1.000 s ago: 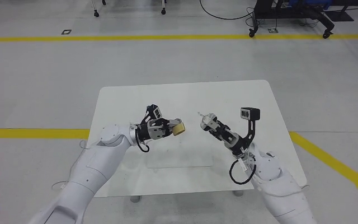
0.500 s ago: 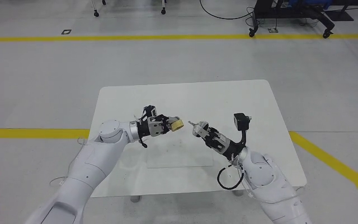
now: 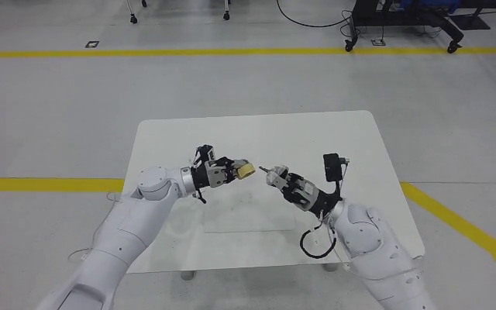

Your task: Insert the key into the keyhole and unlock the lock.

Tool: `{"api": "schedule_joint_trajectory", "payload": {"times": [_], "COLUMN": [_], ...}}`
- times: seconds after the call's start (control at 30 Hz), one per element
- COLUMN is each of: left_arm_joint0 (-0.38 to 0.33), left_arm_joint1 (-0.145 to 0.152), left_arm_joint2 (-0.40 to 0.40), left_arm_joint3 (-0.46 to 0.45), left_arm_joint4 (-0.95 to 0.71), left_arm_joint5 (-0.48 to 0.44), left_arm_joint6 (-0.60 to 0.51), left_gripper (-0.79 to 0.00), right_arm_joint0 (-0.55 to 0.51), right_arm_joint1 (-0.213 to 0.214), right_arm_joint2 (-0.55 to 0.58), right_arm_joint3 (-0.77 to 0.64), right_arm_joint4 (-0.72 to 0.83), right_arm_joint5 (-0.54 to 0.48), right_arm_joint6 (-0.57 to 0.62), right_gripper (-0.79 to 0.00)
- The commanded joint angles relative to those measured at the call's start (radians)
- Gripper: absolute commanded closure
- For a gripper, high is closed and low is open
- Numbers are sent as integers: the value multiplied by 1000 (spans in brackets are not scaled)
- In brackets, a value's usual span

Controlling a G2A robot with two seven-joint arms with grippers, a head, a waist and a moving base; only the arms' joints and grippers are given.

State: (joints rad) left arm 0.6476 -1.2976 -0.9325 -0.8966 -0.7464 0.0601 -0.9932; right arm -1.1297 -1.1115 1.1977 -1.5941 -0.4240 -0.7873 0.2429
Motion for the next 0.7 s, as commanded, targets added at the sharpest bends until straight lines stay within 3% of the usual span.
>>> {"api": "schedule_joint_trajectory", "payload": {"times": [0.0, 0.23, 0.33, 0.53, 0.67], "left_arm_joint0": [0, 14, 27, 26, 9], "left_arm_joint1": [7, 25, 30, 28, 15], "left_arm_joint2": [-4, -13, -31, -26, 5], "left_arm_joint3": [-24, -130, -164, -170, -125], "left_arm_joint4": [40, 114, 95, 80, 72], "left_arm_joint5": [56, 232, 273, 340, 358], "left_arm_joint6": [20, 36, 30, 14, 32], "left_gripper": [0, 0, 0, 0, 0], "right_arm_joint0": [-7, -47, -101, -213, -261], "right_arm_joint1": [2, 15, 22, 37, 40], "right_arm_joint2": [18, 58, 78, 86, 66], "right_arm_joint3": [-29, -134, -204, -298, -336], "right_arm_joint4": [-172, -626, -859, -1214, -1414], "right_arm_joint5": [-6, 23, 116, 229, 353], "right_arm_joint6": [-45, -84, -161, -323, -335], "right_gripper": [0, 0, 0, 0, 0]}}
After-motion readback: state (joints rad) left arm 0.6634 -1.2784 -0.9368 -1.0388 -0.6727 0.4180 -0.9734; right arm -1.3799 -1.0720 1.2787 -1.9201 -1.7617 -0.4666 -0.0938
